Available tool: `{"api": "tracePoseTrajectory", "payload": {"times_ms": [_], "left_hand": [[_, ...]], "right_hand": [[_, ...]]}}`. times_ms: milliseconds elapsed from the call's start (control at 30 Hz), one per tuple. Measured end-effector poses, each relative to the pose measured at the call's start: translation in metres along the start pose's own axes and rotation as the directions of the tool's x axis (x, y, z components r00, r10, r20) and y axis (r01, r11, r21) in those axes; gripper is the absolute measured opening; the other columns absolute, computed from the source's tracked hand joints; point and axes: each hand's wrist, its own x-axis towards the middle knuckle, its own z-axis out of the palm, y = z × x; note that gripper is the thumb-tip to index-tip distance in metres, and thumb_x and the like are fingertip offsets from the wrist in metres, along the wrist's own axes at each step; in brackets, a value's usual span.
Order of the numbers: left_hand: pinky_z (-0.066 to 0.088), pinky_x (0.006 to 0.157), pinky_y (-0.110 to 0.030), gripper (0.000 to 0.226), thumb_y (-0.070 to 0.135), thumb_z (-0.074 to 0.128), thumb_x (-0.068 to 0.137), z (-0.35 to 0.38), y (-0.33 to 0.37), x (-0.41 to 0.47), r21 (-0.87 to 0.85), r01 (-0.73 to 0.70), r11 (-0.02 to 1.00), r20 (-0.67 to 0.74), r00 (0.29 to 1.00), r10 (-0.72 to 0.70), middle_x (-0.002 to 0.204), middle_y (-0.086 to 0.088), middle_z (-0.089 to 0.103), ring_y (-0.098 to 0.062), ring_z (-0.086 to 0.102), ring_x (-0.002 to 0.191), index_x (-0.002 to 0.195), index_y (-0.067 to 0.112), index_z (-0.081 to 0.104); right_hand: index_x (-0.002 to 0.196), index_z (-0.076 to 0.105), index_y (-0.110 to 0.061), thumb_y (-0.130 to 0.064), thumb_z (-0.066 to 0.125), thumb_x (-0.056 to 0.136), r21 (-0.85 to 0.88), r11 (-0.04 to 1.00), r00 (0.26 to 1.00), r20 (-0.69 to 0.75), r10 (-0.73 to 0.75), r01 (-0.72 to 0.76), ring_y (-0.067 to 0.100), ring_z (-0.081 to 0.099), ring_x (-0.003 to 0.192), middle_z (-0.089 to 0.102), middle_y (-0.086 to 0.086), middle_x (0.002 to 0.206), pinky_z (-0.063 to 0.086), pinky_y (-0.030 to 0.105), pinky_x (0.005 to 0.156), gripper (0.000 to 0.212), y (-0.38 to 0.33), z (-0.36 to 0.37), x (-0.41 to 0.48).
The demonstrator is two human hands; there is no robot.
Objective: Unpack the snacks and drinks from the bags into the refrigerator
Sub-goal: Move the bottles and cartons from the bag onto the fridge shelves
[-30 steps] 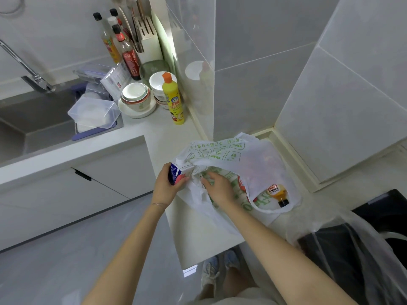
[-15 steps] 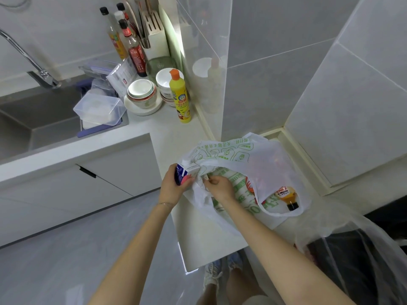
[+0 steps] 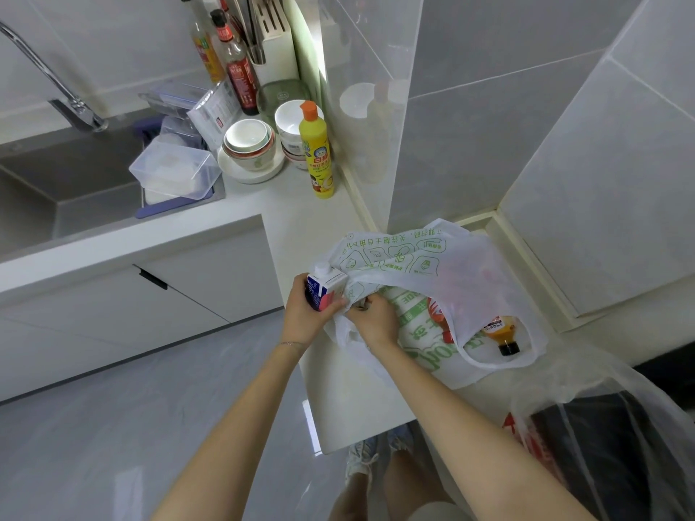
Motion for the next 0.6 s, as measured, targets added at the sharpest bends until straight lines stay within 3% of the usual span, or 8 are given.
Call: {"api": "tracePoseTrajectory", "payload": {"times_ms": [100, 233, 367, 467, 600], "left_hand": [[0.051, 0.082, -0.017, 0.075, 0.019, 0.091, 0.063, 0.006, -0.002, -0.001, -0.008, 0.017, 1.000, -0.003, 1.000, -0.017, 0.112, 0.008, 0.057, -0.002, 0.059, 0.100, 0.121, 0.017, 0.043], [0.050, 0.081, -0.023, 0.057, 0.012, 0.084, 0.071, 0.012, -0.006, 0.002, 0.006, 0.024, 1.000, -0.036, 0.999, -0.024, 0.108, 0.001, 0.059, -0.012, 0.060, 0.098, 0.114, 0.015, 0.047], [0.053, 0.078, -0.029, 0.050, 0.013, 0.082, 0.074, 0.014, -0.007, 0.004, 0.022, 0.036, 0.999, -0.042, 0.999, -0.035, 0.106, -0.004, 0.060, -0.017, 0.061, 0.093, 0.109, 0.016, 0.047], [0.054, 0.079, -0.036, 0.048, 0.014, 0.081, 0.075, 0.012, -0.008, 0.008, 0.024, 0.058, 0.998, -0.095, 0.994, -0.055, 0.105, -0.005, 0.059, -0.021, 0.061, 0.093, 0.107, 0.019, 0.045], [0.056, 0.080, -0.052, 0.047, 0.017, 0.081, 0.074, 0.009, -0.012, 0.011, 0.030, 0.082, 0.996, -0.103, 0.992, -0.078, 0.103, -0.004, 0.059, -0.023, 0.062, 0.094, 0.101, 0.029, 0.044]], "right_hand": [[0.073, 0.059, -0.018, -0.031, 0.072, 0.077, -0.017, 1.000, 1.000, -0.025, -0.002, 0.001, 0.021, 0.060, 0.068, 0.064, -0.002, 0.071, 0.042, 0.029, 0.059, 0.019, 0.002, 0.001, -0.004], [0.058, 0.049, -0.021, -0.033, 0.073, 0.076, 0.080, 0.997, 0.997, -0.077, -0.002, 0.009, 0.012, 0.043, 0.052, 0.049, -0.007, 0.050, 0.034, 0.028, 0.054, 0.032, 0.009, 0.003, -0.013], [0.051, 0.048, -0.022, -0.035, 0.075, 0.071, 0.173, 0.985, 0.993, -0.117, 0.011, 0.010, 0.012, 0.038, 0.048, 0.044, -0.008, 0.044, 0.031, 0.028, 0.051, 0.036, 0.011, -0.002, -0.018], [0.052, 0.051, -0.021, -0.033, 0.077, 0.070, 0.126, 0.991, 0.991, -0.133, -0.027, 0.044, 0.011, 0.038, 0.045, 0.044, -0.006, 0.043, 0.030, 0.026, 0.049, 0.034, 0.010, -0.013, -0.021], [0.048, 0.040, -0.019, -0.028, 0.078, 0.071, 0.105, 0.990, 0.981, -0.182, -0.074, 0.094, 0.008, 0.027, 0.042, 0.033, -0.007, 0.039, 0.023, 0.026, 0.046, 0.045, 0.004, -0.028, -0.024]]}}
